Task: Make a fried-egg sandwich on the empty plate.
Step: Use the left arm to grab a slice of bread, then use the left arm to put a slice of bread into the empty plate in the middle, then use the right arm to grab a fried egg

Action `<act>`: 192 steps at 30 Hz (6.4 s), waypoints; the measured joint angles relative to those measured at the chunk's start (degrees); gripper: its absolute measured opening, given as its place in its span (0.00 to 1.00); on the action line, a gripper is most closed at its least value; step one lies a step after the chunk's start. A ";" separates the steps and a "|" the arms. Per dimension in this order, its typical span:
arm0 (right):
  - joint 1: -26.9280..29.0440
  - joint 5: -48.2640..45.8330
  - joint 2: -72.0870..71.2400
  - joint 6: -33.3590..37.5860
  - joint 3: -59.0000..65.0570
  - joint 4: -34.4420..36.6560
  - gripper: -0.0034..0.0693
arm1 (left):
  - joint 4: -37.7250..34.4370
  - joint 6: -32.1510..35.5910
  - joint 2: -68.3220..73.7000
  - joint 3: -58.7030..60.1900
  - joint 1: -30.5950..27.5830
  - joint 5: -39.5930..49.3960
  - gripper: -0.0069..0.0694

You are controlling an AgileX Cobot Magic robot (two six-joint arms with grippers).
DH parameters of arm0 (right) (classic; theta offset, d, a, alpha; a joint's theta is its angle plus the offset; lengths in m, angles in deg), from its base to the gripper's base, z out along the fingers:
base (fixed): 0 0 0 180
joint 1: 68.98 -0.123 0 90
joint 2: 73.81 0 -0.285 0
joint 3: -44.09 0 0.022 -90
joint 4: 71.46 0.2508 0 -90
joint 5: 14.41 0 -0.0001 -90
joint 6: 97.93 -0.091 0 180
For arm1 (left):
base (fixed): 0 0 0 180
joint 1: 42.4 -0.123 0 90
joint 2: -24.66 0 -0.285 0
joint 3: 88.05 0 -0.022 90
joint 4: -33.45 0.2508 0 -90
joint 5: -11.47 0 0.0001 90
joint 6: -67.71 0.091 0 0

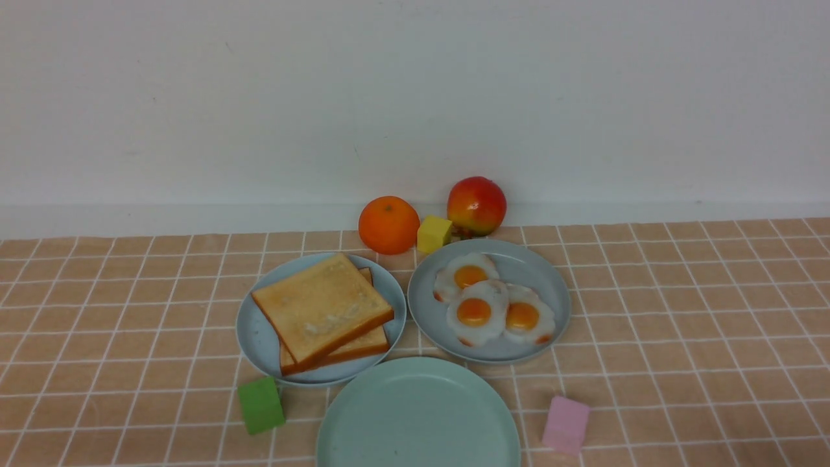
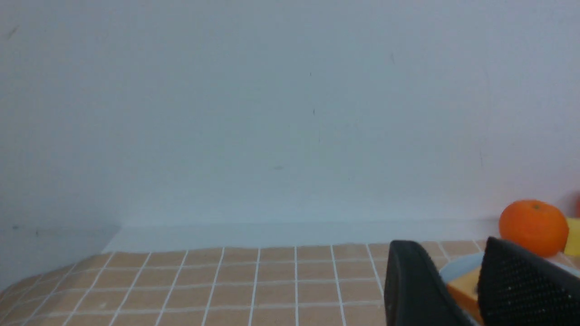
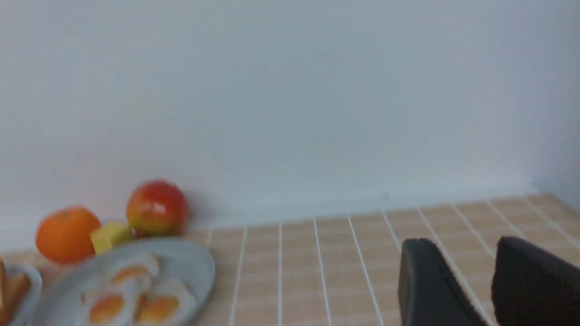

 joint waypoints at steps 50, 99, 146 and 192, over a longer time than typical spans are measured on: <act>-20.19 -45.77 76.64 4.46 -55.32 14.41 0.38 | -45.51 -1.96 84.21 -54.78 0.00 36.09 0.40; -21.54 -48.66 77.29 10.67 -55.32 19.16 0.38 | -49.04 12.58 101.69 -69.95 7.61 35.16 0.23; -21.54 -48.55 77.29 8.44 -55.86 17.03 0.41 | -68.81 41.16 95.60 -51.87 14.79 39.14 0.81; -19.88 -54.61 129.82 3.06 -106.05 18.85 0.50 | -43.93 37.03 74.52 -54.26 26.89 41.90 0.07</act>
